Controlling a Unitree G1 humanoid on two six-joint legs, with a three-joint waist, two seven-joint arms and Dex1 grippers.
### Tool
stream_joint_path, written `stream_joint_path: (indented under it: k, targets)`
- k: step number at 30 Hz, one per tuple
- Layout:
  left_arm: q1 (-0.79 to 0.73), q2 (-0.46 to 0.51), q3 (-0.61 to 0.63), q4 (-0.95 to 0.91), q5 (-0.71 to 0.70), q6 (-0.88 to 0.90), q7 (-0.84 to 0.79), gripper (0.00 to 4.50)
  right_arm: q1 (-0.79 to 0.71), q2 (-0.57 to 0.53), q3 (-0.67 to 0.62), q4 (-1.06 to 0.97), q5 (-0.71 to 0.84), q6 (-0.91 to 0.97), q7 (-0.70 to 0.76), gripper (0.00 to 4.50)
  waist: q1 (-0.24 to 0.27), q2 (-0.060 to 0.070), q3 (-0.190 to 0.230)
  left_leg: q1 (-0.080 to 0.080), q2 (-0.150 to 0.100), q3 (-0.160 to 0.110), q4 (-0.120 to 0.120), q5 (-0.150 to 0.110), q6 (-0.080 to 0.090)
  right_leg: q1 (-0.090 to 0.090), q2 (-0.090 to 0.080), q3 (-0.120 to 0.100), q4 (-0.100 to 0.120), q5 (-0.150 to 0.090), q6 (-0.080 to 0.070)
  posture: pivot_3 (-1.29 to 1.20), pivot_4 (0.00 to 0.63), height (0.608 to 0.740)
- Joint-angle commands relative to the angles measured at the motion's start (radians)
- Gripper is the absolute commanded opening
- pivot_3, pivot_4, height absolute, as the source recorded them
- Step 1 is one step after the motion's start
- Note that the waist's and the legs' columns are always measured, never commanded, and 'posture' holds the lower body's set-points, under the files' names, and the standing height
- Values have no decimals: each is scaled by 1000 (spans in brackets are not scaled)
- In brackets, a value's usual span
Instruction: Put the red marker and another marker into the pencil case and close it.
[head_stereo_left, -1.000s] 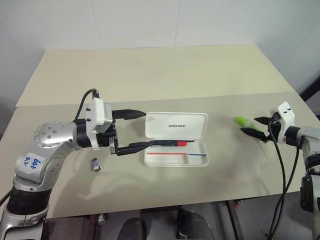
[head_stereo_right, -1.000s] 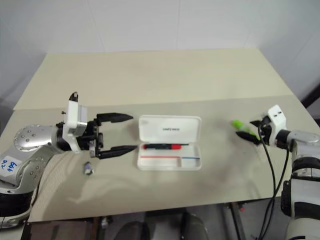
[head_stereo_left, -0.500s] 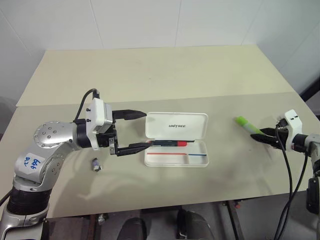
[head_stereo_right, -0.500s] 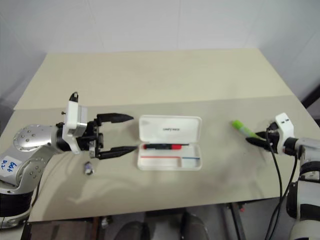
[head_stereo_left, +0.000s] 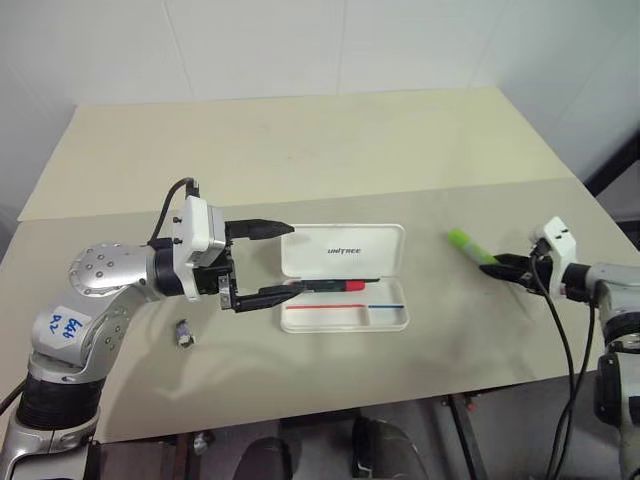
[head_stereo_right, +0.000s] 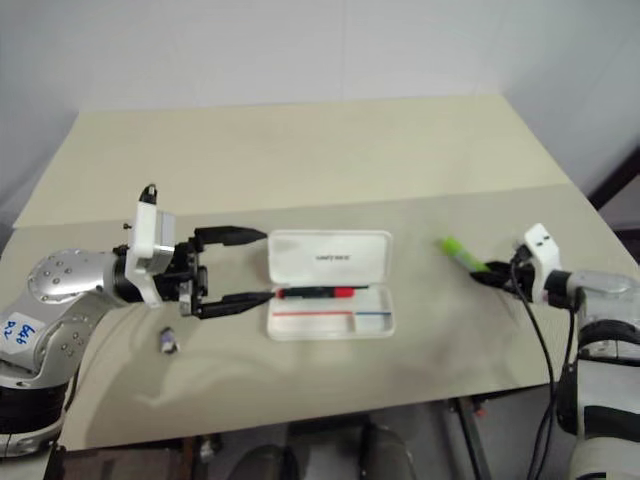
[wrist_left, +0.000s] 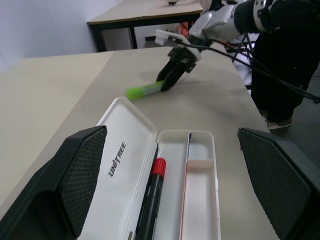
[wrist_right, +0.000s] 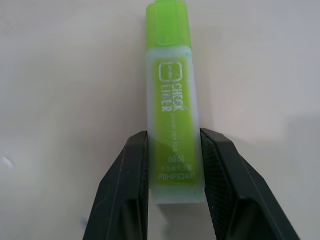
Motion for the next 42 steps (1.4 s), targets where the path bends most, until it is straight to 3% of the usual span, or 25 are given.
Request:
stream_joint_path:
  k: [1, 5, 9, 15, 22, 26, 29, 38, 42]
  targets:
    - [25, 1, 10, -34, -3, -32, -13, 4500, -68, -6, -46, -78, 55, -34, 35, 1091, 2, 1, 0, 0, 0, -1, 0, 0, 0, 0, 0, 0, 0, 0, 0, 0, 150, 740]
    - [50, 9, 15, -36, 5, -46, -21, 4500, -103, 20, -61, -158, 105, -9, 88, 1091, 7, 1, 0, -1, 0, -2, 0, 0, 0, 0, 0, -1, 0, 0, 0, 0, 150, 740]
    - [94, 32, 53, -27, 12, -69, -35, 4500, -109, 82, -62, -384, 204, 118, 150, 1091, 5, 1, 1, -1, 0, -3, 0, 0, 0, 0, 0, -1, 0, 0, 0, 0, 150, 740]
    - [210, 88, 139, 13, 32, -125, -80, 4500, 34, 148, 32, -944, 369, 433, 195, 1091, 13, 2, 1, -2, 0, -6, -1, 0, 0, -1, 0, -3, 2, 0, 0, 0, 150, 740]
    - [317, 94, 219, 34, 48, -171, -81, 4500, 236, 158, 150, -1373, 528, 676, 182, 1091, 41, 1, 1, -2, -1, -6, -1, 0, 0, -1, 0, -2, 2, 0, 0, 0, 150, 740]
    - [353, 93, 239, 57, 71, -196, -76, 4500, 306, 173, 239, -1389, 475, 636, 178, 1091, 42, 0, 0, -2, -1, -6, -1, -1, 1, -1, 0, -2, 1, 0, 0, 0, 150, 740]
    - [365, 94, 250, 65, 72, -198, -73, 4500, 300, 228, 270, -1350, 456, 636, 118, 1091, 36, -1, 0, -1, -1, -4, -1, -1, 1, -1, 0, -2, 1, 0, 0, 0, 150, 740]
    - [375, 86, 235, 43, 66, -187, -60, 4500, 267, 220, 485, -1290, 183, 549, 54, 1091, 27, -2, -1, -1, -1, -4, -1, -1, 1, -2, 0, -2, 3, 0, -1, 0, 150, 740]
    - [367, 85, 229, 46, 62, -183, -56, 4500, 235, 221, 516, -1274, 130, 532, 51, 1091, 28, -2, -1, -1, -1, -4, -1, -1, 1, -3, 0, -2, 3, 0, -1, 0, 150, 740]
